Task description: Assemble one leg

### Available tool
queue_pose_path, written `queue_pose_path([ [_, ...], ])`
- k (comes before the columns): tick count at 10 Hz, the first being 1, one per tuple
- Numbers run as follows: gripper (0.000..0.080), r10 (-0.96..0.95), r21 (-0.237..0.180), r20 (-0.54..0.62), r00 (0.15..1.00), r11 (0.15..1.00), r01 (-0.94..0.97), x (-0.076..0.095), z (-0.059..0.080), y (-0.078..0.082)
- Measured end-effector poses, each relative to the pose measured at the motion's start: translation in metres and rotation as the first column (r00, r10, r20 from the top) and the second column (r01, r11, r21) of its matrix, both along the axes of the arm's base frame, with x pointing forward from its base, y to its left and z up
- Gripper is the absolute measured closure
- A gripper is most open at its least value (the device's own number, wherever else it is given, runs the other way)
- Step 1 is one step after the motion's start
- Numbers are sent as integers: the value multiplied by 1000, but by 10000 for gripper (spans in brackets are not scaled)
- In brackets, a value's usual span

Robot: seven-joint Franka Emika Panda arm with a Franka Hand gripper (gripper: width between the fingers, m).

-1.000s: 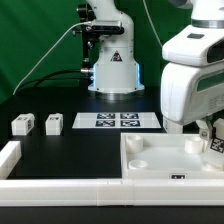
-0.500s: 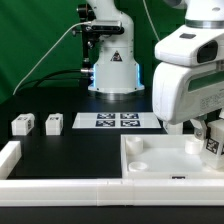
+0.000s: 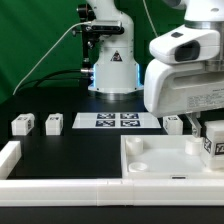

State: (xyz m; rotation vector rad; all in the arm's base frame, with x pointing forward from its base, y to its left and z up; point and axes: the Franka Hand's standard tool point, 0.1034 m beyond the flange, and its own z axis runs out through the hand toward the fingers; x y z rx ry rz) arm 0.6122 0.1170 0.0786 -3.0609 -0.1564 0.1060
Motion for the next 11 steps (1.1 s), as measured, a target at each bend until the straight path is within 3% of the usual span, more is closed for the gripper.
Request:
queue_pose_path([
  [2,501,-311,-1,-12,950,950,311,-4,-3,0],
  [5,503,-663,-35,-42,748,749,662,-6,-3,9],
  [9,503,-911,-83,-62,407,411,908,-9,-4,20],
  [10,503,-930,-90,-64,361,366,926,-9,-4,21],
  [11,503,-916,-85,-65,397,401,912,-9,-4,21],
])
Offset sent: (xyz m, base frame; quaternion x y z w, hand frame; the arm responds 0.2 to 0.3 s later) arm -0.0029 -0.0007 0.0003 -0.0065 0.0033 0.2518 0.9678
